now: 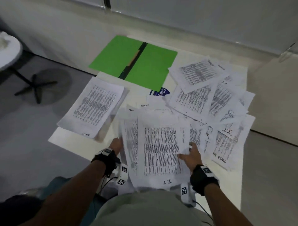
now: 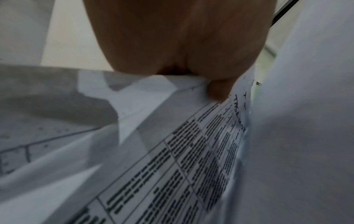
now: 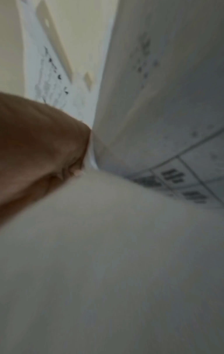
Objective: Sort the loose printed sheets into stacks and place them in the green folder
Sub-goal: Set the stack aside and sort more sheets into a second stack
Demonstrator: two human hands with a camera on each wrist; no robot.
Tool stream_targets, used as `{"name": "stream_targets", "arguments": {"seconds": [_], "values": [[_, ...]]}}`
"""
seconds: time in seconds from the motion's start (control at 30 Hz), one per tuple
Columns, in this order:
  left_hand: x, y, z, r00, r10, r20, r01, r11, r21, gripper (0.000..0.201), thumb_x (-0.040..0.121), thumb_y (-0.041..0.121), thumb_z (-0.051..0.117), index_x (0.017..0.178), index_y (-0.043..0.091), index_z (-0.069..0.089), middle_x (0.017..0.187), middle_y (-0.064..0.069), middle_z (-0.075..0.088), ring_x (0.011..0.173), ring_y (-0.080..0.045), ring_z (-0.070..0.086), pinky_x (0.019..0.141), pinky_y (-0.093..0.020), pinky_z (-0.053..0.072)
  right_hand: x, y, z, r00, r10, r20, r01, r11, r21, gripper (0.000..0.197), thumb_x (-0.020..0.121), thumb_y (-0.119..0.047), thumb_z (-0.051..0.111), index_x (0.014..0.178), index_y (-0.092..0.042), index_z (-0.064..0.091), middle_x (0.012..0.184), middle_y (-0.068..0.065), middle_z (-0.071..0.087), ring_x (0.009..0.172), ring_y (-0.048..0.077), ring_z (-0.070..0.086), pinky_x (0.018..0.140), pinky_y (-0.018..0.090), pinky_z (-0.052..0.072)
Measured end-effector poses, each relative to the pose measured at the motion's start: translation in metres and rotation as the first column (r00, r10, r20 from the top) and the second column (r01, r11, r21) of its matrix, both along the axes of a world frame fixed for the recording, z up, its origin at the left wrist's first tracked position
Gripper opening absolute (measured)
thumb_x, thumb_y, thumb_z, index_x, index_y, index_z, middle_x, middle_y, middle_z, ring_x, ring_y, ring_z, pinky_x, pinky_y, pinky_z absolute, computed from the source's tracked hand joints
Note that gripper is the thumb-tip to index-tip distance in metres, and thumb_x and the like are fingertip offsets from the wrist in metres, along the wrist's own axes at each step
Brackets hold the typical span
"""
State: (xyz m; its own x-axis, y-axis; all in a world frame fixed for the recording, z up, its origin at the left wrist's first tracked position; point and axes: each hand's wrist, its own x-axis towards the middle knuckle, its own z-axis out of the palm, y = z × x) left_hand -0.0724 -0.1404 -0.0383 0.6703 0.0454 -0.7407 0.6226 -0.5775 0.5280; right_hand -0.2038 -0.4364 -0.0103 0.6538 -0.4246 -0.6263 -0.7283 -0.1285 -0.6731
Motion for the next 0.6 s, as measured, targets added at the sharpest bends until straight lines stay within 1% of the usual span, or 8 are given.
{"name": "stream_targets", "arguments": {"seconds": [0.1,0.17,0.2,0.3,0.37,0.43,0.5,0.6], "values": [[0.005,0.011,-0.040,0.955,0.278,-0.102,-0.297,0.904,-0.308,0.075,0.089,0.069,0.032,0.133,0.012,0.053,0.132,-0.014,0.056,0.123,-0.034,0.053,0.107,-0.049,0.039,0.003,0.017,-0.011,0.992,-0.124,0.023,0.126,0.988,-0.094,0.076,0.084,-0.001,0.069,0.146,-0.013,0.029,0.144,0.022,0.043,0.130,0.037,0.044,0.103,0.039,0.037],[0.001,0.016,-0.034,0.919,0.284,-0.273,-0.381,0.819,-0.429,0.091,0.074,0.086,0.033,0.139,0.024,0.047,0.143,-0.010,0.049,0.130,-0.034,0.047,0.110,-0.057,0.031,0.002,0.021,-0.015,0.987,-0.156,0.032,0.159,0.981,-0.109,0.075,0.086,-0.003,0.066,0.148,-0.014,0.026,0.146,0.023,0.040,0.130,0.038,0.043,0.103,0.039,0.037],[0.001,0.012,-0.019,0.924,0.253,-0.286,-0.356,0.844,-0.402,0.091,0.072,0.087,0.039,0.142,0.029,0.044,0.148,-0.004,0.041,0.134,-0.032,0.041,0.111,-0.059,0.027,0.001,0.021,-0.016,0.990,-0.143,0.016,0.144,0.984,-0.106,0.075,0.088,-0.004,0.064,0.150,-0.014,0.023,0.149,0.022,0.037,0.133,0.037,0.040,0.106,0.039,0.035],[0.005,0.006,-0.013,0.974,0.147,-0.175,-0.195,0.933,-0.301,0.081,0.080,0.056,0.066,0.143,0.012,0.041,0.146,-0.003,0.039,0.138,-0.028,0.033,0.114,-0.052,0.024,-0.005,0.021,-0.015,0.998,0.053,-0.032,-0.056,0.994,-0.092,0.075,0.094,-0.009,0.059,0.153,-0.011,0.013,0.158,0.013,0.022,0.145,0.031,0.024,0.115,0.035,0.021],[0.008,0.003,-0.026,0.994,0.043,-0.096,-0.058,0.985,-0.162,0.110,0.057,0.060,0.081,0.139,-0.002,0.040,0.143,-0.014,0.046,0.131,-0.032,0.044,0.110,-0.048,0.033,-0.004,0.024,-0.014,0.980,0.195,-0.043,-0.199,0.975,-0.102,0.073,0.096,-0.010,0.055,0.153,-0.007,0.010,0.159,0.010,0.020,0.147,0.028,0.019,0.116,0.031,0.017],[0.009,-0.001,-0.039,0.996,-0.034,-0.083,0.022,0.990,-0.143,0.119,0.048,0.062,0.085,0.137,-0.003,0.040,0.141,-0.010,0.048,0.127,-0.028,0.047,0.108,-0.044,0.037,0.003,0.030,-0.015,0.956,0.282,-0.076,-0.287,0.956,-0.061,0.070,0.097,-0.010,0.052,0.153,-0.008,0.011,0.158,0.007,0.023,0.147,0.025,0.020,0.116,0.030,0.017],[0.009,-0.009,-0.044,0.996,-0.051,-0.068,0.040,0.988,-0.148,0.107,0.053,0.056,0.086,0.132,-0.002,0.044,0.135,-0.003,0.050,0.122,-0.021,0.049,0.104,-0.039,0.040,0.013,0.038,-0.017,0.928,0.366,-0.073,-0.367,0.930,0.000,0.069,0.093,-0.010,0.052,0.153,-0.012,0.018,0.154,0.003,0.030,0.144,0.023,0.028,0.117,0.031,0.022],[0.009,-0.017,-0.031,0.998,-0.064,-0.010,0.063,0.993,-0.096,0.099,0.050,0.047,0.087,0.124,-0.007,0.051,0.122,-0.015,0.061,0.111,-0.031,0.059,0.095,-0.041,0.048,0.027,0.051,-0.025,0.910,0.413,-0.038,-0.410,0.909,0.068,0.071,0.088,-0.007,0.054,0.151,-0.015,0.023,0.150,-0.005,0.033,0.138,0.015,0.032,0.117,0.034,0.024]]}}
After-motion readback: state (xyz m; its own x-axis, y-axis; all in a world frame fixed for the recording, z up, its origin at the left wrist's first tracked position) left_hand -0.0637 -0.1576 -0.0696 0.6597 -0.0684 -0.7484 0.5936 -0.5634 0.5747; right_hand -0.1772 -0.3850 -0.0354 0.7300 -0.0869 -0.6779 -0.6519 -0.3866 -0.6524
